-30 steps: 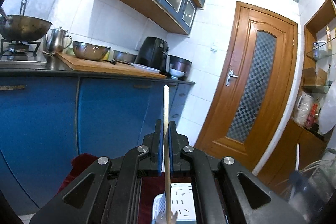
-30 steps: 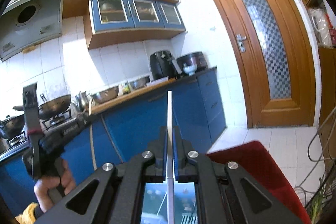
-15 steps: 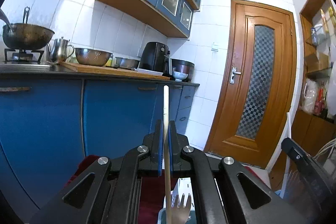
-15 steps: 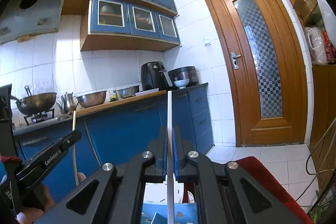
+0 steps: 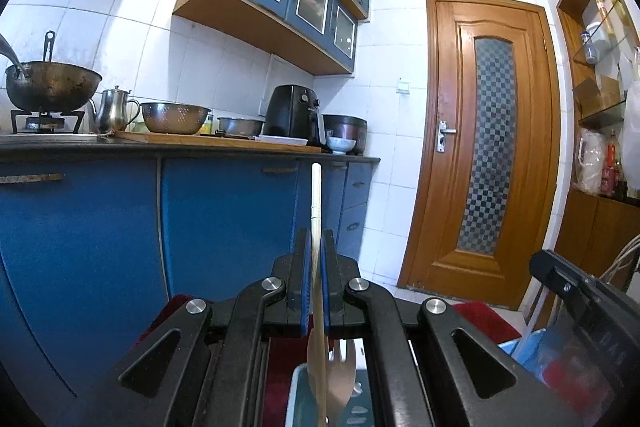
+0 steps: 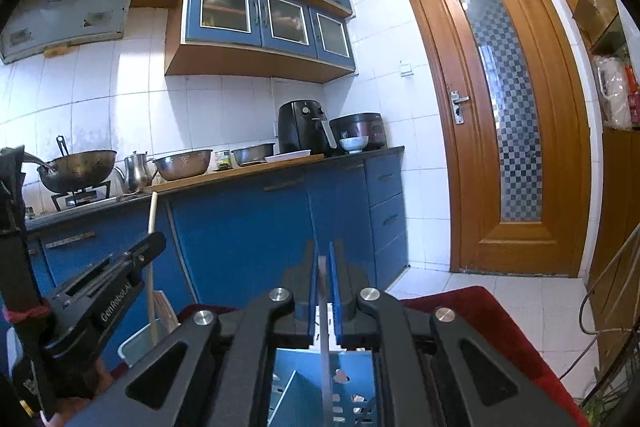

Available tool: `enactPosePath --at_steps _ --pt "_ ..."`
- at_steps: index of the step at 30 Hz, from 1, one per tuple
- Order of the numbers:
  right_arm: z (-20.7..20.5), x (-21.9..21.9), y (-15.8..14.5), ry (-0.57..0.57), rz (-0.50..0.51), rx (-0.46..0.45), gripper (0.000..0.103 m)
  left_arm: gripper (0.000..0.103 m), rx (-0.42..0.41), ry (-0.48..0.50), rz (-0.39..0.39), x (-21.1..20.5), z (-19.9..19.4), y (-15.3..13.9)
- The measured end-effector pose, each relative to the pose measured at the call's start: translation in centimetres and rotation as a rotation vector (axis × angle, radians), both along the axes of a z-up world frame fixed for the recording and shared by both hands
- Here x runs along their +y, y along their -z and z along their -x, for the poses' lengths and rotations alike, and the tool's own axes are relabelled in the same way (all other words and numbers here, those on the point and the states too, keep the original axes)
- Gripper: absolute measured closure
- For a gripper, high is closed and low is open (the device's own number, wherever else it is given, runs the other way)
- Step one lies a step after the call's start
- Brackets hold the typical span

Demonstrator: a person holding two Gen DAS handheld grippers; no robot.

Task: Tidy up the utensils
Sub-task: 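Open both tools to drop the chopsticks into the caddy, then move both open tools back down to the utensils on the blanket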

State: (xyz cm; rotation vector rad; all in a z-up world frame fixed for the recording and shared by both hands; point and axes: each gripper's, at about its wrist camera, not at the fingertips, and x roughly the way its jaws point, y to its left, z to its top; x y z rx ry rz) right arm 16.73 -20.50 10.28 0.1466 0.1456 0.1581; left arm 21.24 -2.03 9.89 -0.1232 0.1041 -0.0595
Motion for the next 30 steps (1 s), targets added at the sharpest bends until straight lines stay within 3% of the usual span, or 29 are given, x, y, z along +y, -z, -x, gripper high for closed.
enactPosePath --at_steps 3,6,8,9,30 --pt "0.3 -0.3 -0.2 -0.011 -0.015 0.008 0.074 0.101 0.022 0.016 0.008 -0.1 0.3 0.3" --pt "0.7 -0.6 -0.4 -0.022 -0.032 0.015 0.07 0.097 0.043 0.027 0.014 0.0 0.4 0.5" --pt "1.0 -0.6 -0.5 -0.023 -0.036 0.015 0.068 0.083 0.053 0.031 0.024 0.2 0.6 0.7" --pt "1.2 -0.7 -0.6 -0.026 -0.038 0.015 0.067 0.082 0.057 0.035 0.03 0.3 0.8 0.8" --pt "5.6 -1.8 -2.7 -0.069 -0.101 0.072 0.062 0.076 0.179 0.074 0.077 3.3 4.7 -0.3"
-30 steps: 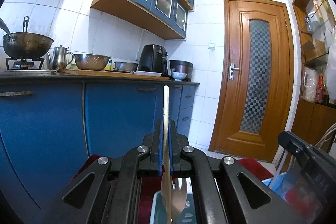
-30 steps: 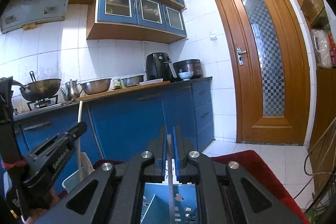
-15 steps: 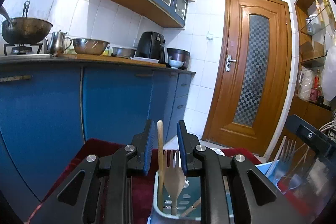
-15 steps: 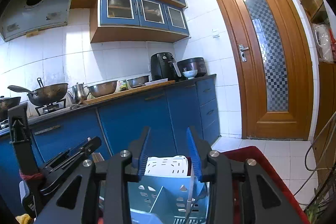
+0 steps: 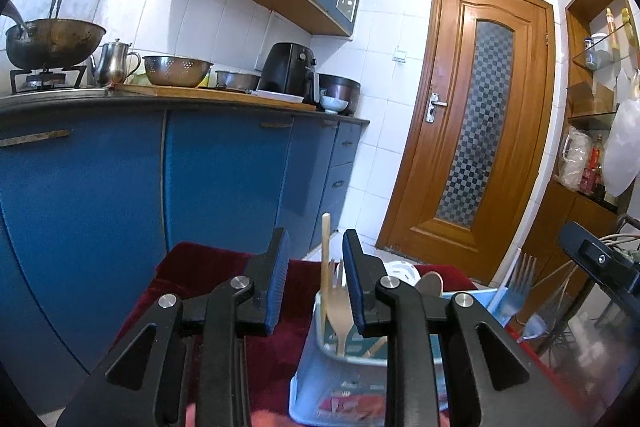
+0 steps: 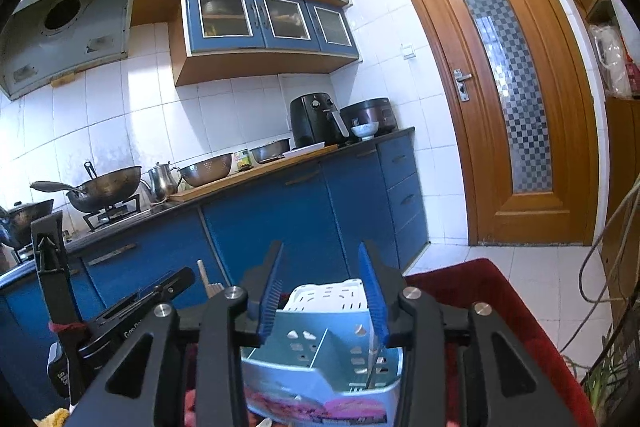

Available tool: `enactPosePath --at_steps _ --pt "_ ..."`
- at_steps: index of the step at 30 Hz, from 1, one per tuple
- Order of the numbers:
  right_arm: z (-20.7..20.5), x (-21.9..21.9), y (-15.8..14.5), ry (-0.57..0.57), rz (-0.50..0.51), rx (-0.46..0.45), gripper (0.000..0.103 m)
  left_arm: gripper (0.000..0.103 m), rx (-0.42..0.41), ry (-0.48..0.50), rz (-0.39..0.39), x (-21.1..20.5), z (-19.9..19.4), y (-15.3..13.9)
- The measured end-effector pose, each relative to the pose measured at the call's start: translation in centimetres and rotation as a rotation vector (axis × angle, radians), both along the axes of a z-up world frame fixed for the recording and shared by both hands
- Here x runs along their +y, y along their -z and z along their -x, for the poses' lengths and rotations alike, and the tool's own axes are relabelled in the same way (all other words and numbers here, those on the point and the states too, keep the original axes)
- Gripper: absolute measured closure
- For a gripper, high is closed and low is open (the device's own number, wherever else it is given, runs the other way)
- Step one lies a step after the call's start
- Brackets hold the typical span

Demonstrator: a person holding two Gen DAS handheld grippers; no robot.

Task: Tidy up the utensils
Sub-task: 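Move both open tools back down to the utensils on the blanket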

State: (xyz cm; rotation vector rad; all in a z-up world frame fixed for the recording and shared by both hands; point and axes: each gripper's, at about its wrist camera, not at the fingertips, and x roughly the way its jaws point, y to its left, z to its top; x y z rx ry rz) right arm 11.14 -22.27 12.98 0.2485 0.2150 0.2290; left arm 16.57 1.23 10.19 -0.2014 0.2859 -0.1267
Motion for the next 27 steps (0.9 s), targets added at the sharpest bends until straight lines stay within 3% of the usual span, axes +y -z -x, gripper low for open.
enactPosePath --at_steps 7,13,27 --pt "2.1 -0.3 -0.1 -0.026 -0.022 0.067 0.062 0.076 0.062 0.014 -0.007 1.2 2.4 -0.4" --pt "3.9 -0.5 0.7 -0.038 -0.025 0.129 0.054 0.076 0.123 0.047 -0.044 1.7 4.5 0.0" --pt "7.1 -0.2 4.7 -0.056 0.022 0.267 0.049 0.076 0.287 0.183 -0.07 -0.3 7.5 3.8"
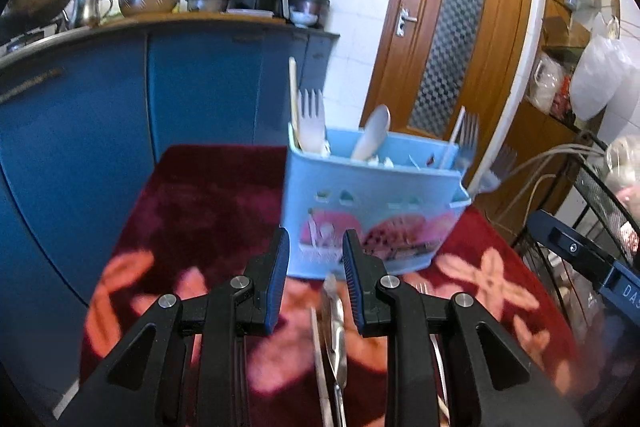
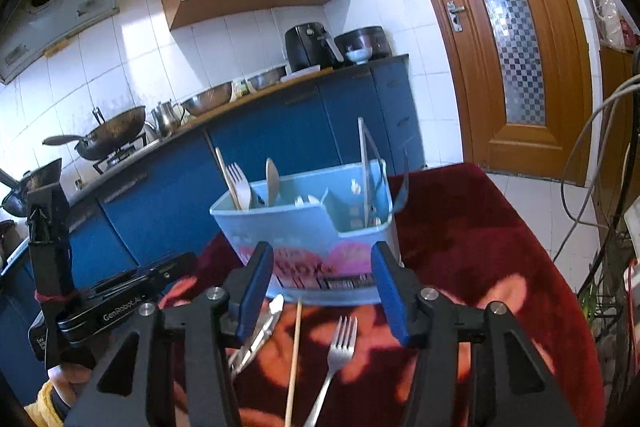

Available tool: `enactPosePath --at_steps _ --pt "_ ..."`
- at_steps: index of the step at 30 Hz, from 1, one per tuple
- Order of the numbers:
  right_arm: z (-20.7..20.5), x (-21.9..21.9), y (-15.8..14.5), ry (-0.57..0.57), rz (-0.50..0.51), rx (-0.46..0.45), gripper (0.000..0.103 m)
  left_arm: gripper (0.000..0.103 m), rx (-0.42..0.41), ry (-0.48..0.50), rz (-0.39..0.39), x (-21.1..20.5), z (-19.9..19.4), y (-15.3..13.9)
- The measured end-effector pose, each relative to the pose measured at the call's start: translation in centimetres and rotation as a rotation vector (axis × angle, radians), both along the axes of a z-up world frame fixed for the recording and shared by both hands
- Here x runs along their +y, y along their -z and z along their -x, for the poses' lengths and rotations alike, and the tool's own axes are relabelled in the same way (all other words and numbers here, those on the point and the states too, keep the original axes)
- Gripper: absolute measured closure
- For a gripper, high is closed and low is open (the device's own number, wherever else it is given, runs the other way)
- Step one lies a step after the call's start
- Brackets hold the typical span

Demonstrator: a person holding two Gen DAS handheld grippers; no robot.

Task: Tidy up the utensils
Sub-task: 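Move both open tools back down to the utensils on the blanket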

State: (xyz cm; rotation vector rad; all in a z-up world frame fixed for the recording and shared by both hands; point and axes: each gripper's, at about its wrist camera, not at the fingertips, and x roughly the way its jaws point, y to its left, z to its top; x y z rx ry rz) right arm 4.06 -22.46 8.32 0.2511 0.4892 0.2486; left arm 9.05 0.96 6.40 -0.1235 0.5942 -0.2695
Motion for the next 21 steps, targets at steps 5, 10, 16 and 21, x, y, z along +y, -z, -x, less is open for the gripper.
enactPosePath --at_steps 5,10,16,21 --pt "0.6 -0.1 1.2 0.001 0.013 0.029 0.048 0.076 0.06 0.041 -0.009 -1.1 -0.7 1.6" --pt "0.6 -0.5 2.5 0.009 0.011 0.063 0.046 0.076 0.122 0.081 -0.046 -2.5 -1.9 3.7" --pt "0.1 -1.1 4.0 0.027 0.012 0.111 0.044 0.076 0.19 0.099 -0.078 -3.4 -3.6 5.8" --pt "-0.1 -1.5 4.9 0.032 0.004 0.137 0.044 0.076 0.239 0.117 -0.084 -3.9 -4.9 7.1"
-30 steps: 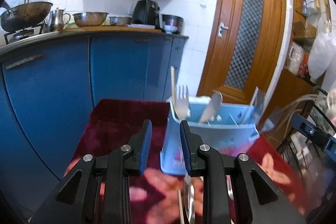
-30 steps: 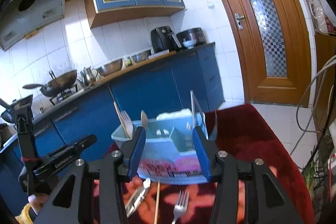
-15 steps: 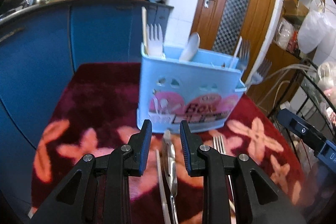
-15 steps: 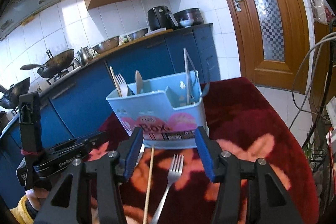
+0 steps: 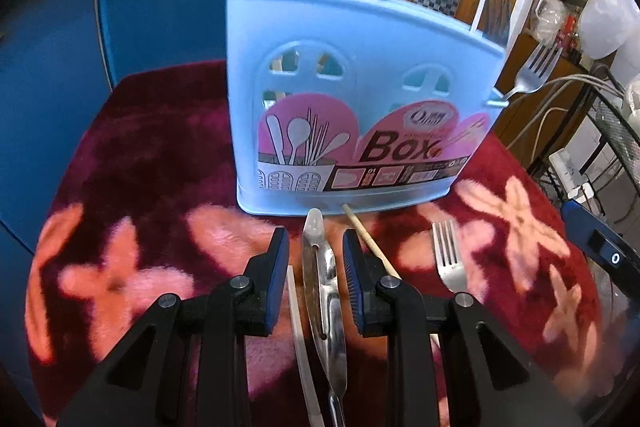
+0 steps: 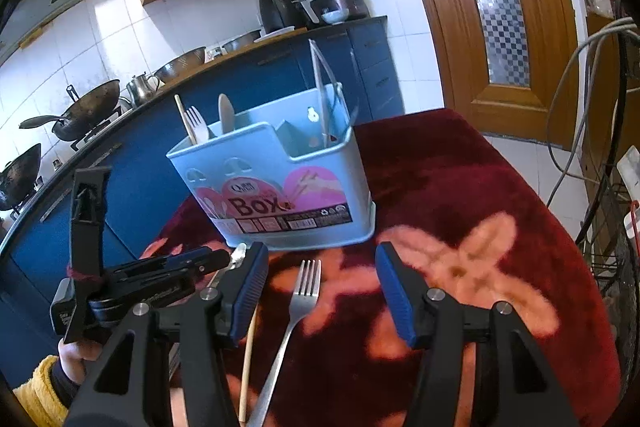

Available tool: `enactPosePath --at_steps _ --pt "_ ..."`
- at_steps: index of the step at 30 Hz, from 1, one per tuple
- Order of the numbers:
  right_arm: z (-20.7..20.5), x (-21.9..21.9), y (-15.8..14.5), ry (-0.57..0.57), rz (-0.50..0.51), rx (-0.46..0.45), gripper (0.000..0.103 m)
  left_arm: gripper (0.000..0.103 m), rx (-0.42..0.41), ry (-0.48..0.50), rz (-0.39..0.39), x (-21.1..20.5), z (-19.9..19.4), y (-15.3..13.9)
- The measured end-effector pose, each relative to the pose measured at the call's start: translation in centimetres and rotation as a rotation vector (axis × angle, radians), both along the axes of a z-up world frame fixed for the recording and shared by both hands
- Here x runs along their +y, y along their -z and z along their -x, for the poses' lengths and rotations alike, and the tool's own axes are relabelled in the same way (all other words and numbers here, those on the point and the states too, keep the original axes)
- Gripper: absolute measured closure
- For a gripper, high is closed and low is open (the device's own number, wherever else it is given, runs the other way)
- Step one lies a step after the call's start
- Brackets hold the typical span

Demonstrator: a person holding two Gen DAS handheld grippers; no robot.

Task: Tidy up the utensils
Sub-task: 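Move both open tools back down to the utensils on the blanket, then grasp a wooden chopstick with the left tool while the right tool grasps the silver fork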

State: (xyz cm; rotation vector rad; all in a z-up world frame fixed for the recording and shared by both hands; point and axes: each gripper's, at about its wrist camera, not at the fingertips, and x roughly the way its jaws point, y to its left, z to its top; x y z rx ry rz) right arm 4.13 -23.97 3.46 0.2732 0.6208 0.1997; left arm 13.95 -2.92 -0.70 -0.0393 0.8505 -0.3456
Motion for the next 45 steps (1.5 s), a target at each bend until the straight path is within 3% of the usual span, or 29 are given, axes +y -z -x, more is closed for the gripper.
enactPosePath --at_steps 10,13,16,27,31,36,41,45 --pt "-0.1 -0.4 0.8 -0.001 -0.017 0.023 0.044 0.076 0.087 0.019 0.014 -0.8 -2.1 1.7" --pt "-0.1 -0.5 1.0 -0.001 -0.019 0.027 0.044 0.086 0.081 0.013 0.009 -0.8 -1.9 1.7" --pt "-0.1 -0.6 1.1 0.0 -0.025 0.032 0.044 0.089 0.071 0.021 0.003 -0.9 -1.5 1.5" --pt "0.2 -0.4 1.0 -0.008 -0.02 0.027 0.044 0.089 0.101 -0.002 0.014 1.1 0.8 0.1" --pt "0.3 -0.3 0.9 -0.013 -0.018 0.029 0.044 0.088 0.098 -0.009 -0.001 2.1 2.0 -0.6" --pt "0.4 -0.2 1.0 -0.018 -0.016 0.036 0.044 0.088 0.15 -0.007 -0.071 2.3 3.0 -0.2" --pt "0.4 -0.2 1.1 -0.019 -0.018 0.041 0.044 0.088 0.183 0.002 -0.084 2.3 3.6 0.2" --pt "0.5 -0.2 1.1 -0.019 -0.013 0.034 0.044 0.088 0.214 0.019 -0.045 2.4 4.1 0.3"
